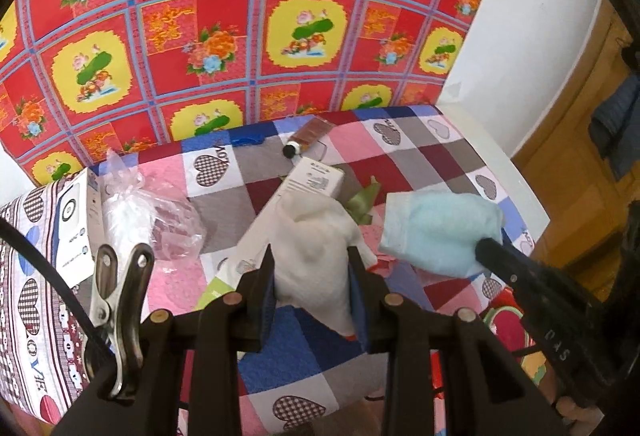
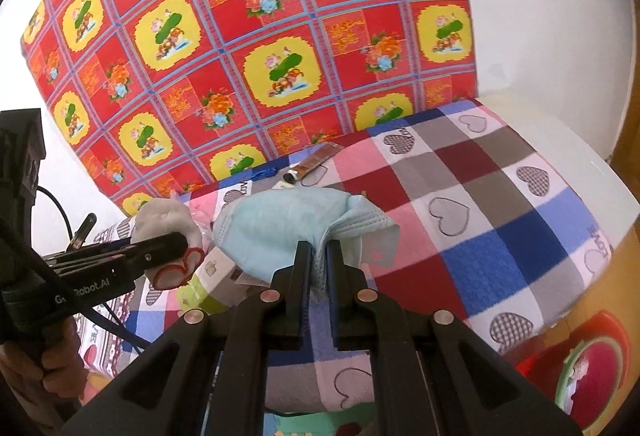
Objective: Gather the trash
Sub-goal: 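Lift the white cloth and blue mask and carry them toward the red bucket, then hold the white cloth and blue mask over the red bucket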
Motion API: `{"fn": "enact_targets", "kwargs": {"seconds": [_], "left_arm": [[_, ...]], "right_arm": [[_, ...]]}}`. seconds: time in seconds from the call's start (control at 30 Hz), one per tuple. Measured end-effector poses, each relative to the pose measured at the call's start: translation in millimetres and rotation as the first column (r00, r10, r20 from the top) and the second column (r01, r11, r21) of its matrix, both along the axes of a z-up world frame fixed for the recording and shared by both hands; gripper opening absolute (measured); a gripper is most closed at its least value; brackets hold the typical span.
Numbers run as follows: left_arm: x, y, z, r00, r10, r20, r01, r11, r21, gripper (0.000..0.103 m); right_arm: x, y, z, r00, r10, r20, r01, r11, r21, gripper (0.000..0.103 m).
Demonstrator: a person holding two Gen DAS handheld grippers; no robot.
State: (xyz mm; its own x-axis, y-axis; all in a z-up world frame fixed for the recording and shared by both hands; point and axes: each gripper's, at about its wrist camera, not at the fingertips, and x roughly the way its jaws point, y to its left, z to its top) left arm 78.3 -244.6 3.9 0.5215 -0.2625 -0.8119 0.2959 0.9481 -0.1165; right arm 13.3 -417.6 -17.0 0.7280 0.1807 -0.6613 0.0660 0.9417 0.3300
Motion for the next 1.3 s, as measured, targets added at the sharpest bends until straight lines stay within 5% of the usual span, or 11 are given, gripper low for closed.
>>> {"fn": "enact_targets", "kwargs": {"seconds": [0.87, 1.3], "left_arm": [[-50, -159, -19, 0.955, -0.295, -0.039, 0.296, 0.955, 0.020, 0.032], [-102, -261, -46, 0.872, -0.478, -0.105, 0.480, 0.877, -0.016, 0.032]], "right_arm": [[-105, -131, -22, 0.949, -0.306, -0.074, 0.308, 0.951, 0.011, 0.009], [-183, -208, -45, 0.881, -0.454, -0.134, 0.459, 0.888, 0.010, 0.009]]}}
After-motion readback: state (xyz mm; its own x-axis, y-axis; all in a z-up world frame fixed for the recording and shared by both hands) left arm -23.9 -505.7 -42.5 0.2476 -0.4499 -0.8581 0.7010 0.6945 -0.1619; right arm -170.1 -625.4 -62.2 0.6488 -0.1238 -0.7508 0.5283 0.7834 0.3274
